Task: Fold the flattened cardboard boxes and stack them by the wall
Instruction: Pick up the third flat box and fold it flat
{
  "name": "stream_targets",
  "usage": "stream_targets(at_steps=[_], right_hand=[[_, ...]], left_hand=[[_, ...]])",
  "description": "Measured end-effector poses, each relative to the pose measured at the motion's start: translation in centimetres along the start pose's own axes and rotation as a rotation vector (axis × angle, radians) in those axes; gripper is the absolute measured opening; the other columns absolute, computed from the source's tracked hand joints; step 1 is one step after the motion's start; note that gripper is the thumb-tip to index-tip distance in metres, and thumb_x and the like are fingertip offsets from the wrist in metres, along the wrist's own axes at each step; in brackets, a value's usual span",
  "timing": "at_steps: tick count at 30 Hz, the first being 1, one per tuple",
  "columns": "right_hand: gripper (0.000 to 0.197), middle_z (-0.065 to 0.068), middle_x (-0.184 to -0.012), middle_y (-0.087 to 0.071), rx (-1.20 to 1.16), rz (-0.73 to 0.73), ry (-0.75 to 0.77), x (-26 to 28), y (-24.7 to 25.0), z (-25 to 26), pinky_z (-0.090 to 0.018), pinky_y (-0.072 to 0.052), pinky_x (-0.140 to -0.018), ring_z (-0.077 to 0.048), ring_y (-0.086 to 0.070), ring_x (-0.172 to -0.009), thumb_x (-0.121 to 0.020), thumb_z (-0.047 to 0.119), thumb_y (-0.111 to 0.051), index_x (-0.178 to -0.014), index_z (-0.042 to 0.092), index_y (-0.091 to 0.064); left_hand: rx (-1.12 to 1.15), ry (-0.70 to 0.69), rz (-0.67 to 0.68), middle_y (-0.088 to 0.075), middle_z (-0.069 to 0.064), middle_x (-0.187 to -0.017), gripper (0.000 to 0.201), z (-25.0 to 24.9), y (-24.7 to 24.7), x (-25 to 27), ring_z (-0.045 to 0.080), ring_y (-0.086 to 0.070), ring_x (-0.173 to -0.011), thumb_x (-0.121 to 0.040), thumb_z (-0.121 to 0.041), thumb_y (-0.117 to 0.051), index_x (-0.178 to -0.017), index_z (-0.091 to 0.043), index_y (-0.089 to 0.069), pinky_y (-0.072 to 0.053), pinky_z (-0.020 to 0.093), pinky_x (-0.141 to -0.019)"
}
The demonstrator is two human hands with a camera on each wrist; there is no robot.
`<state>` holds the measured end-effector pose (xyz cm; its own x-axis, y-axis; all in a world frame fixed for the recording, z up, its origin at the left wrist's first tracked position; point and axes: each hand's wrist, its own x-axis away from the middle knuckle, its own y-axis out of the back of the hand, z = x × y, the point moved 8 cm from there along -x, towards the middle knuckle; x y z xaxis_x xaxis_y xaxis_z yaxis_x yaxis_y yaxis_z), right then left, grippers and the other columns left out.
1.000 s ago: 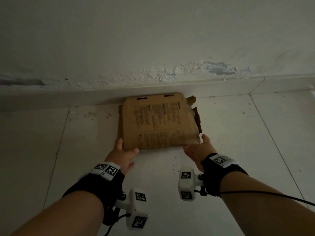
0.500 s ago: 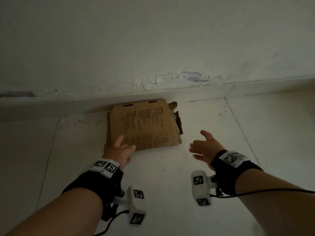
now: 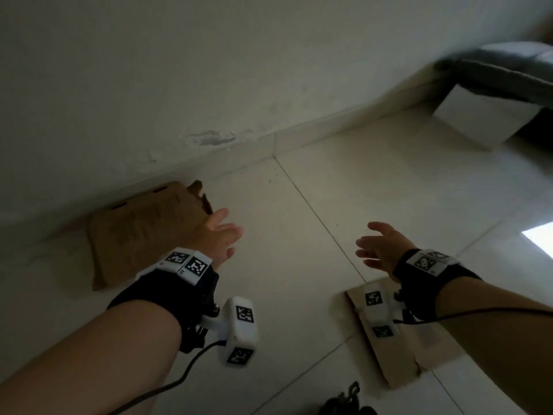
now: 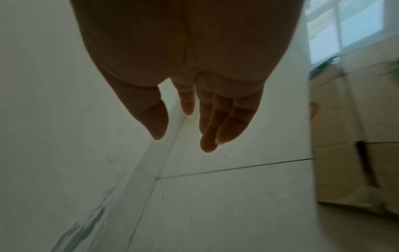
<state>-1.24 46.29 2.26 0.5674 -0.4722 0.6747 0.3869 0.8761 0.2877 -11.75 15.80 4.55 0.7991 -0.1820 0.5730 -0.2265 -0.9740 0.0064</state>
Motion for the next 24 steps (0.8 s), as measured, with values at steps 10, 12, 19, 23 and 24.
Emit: stream_targets(at_steps=[10, 12, 19, 23, 24], right_hand=[[0.044, -0.011, -0.089, -0.059, -0.097, -0.164, -0.268, -1.5, 9.0, -13.7, -0.036, -0.048, -0.069, -0.020, -0.056, -0.071, -0.089, 0.004, -0.056, -0.132, 0.009, -0.048], [0.048, -0.013, -0.090, -0.061, 0.040, -0.126, -0.266, -2.5, 8.7, -14.8, -0.038, -0.051, -0.071, -0.026, -0.061, -0.080, -0.086, 0.006, -0.060, -0.132, 0.010, -0.048], [0.043, -0.010, -0.132, -0.056, 0.795, 0.111, -0.132, -5.4, 3.4, -15.5, -0.031, -0.047, -0.092, -0.028, -0.056, -0.116, -0.089, 0.017, -0.050, -0.131, 0.018, -0.050], [0.033, -0.011, -0.120, -0.061, 0.922, 0.131, -0.086, -6.9, 2.7, -16.0, -0.031, -0.049, -0.082, -0.030, -0.059, -0.106, -0.087, 0.022, -0.048, -0.117, 0.014, -0.057], [0.032, -0.011, -0.117, -0.062, 0.953, 0.135, -0.078, -7.1, 2.7, -16.0, -0.031, -0.049, -0.081, -0.030, -0.060, -0.103, -0.086, 0.024, -0.048, -0.115, 0.015, -0.057]], left_hand=[[-0.177, 0.056, 0.110, -0.049, 0.010, -0.130, 0.053, 3.3, -9.9, 2.9, 0.022, -0.051, -0.113, -0.089, -0.008, -0.055, -0.140, -0.018, -0.041, -0.042, 0.033, -0.091], [-0.217, 0.075, 0.123, -0.050, 0.007, -0.126, 0.052, 4.0, -10.6, 2.7, 0.021, -0.052, -0.113, -0.089, -0.009, -0.055, -0.138, -0.019, -0.042, -0.042, 0.032, -0.091], [-0.342, 0.114, 0.107, -0.050, 0.008, -0.134, 0.052, 5.4, -10.4, 0.9, 0.021, -0.052, -0.116, -0.089, -0.010, -0.055, -0.139, -0.019, -0.042, -0.043, 0.032, -0.093], [-0.366, 0.141, 0.111, -0.050, 0.009, -0.134, 0.051, 5.8, -10.4, -0.2, 0.021, -0.052, -0.115, -0.090, -0.009, -0.054, -0.139, -0.018, -0.042, -0.042, 0.032, -0.093], [-0.372, 0.150, 0.111, -0.051, 0.008, -0.132, 0.050, 6.0, -10.5, -0.4, 0.021, -0.051, -0.115, -0.090, -0.009, -0.054, -0.138, -0.018, -0.043, -0.042, 0.032, -0.093]])
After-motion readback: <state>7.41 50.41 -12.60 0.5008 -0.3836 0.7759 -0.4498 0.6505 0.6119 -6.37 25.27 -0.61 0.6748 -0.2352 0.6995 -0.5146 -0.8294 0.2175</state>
